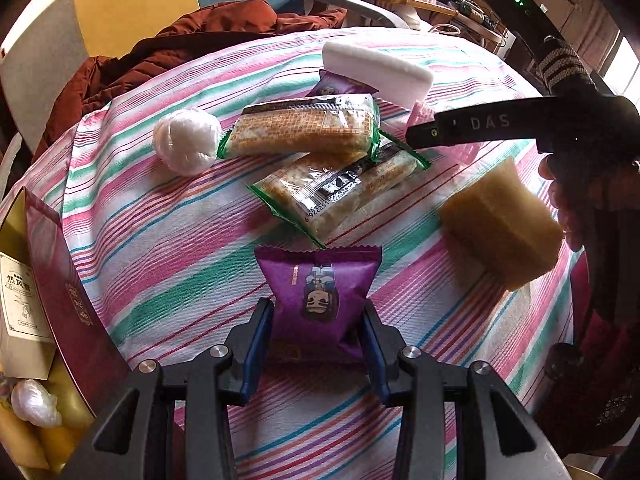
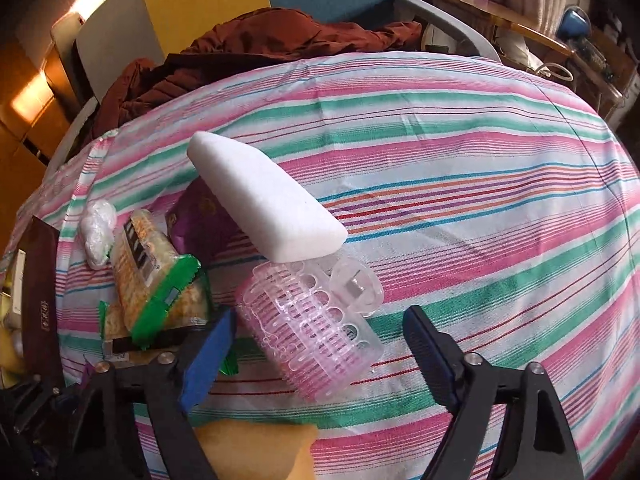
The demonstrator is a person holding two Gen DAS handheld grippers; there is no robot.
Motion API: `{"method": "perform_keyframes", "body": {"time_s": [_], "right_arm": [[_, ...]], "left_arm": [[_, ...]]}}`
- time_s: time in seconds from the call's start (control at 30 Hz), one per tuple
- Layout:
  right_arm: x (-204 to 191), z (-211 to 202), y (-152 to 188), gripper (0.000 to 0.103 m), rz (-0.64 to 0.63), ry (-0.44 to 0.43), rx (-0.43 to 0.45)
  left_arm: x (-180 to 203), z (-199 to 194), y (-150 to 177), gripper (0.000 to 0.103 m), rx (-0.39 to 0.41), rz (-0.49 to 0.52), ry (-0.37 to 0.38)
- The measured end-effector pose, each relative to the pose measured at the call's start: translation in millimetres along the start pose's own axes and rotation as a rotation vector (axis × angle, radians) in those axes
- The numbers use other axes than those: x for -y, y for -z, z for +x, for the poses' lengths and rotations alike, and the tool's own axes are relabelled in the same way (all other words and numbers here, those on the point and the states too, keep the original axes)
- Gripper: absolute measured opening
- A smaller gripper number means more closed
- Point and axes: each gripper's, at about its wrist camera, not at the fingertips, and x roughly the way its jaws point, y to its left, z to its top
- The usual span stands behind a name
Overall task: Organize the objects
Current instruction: 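Grasp the purple snack packet with the left tool while the right tool grasps the pink hair roller, then carry the purple packet into the gold tray with the left tool while the right tool drops the roller there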
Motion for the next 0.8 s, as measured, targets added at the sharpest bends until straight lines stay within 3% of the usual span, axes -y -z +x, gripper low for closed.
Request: {"method": "perform_keyframes", "body": {"time_s": [0.03,0.4,0.53,0.8], "right_arm": [[-1,0,0,0.067,-0.009,-0.002,-0.003],[-6,-26,8,0.067,-0.052,-0.018,0.048],[-10,-42,10,0.067,-0.077,-0.09,0.097],[-28,-72,19,0.067,-0.131,-0.227,0.185]], "left_arm": [[1,-1,1,0.043,0.003,-0.002,0.0],[-2,-4,9,0.042,0.049,-0.025,-0.023],[-4,-7,8,0.039,0.066,-0.054,-0.016],[-5,-50,25,0.039,0.147,-0.074,0.014]]}}
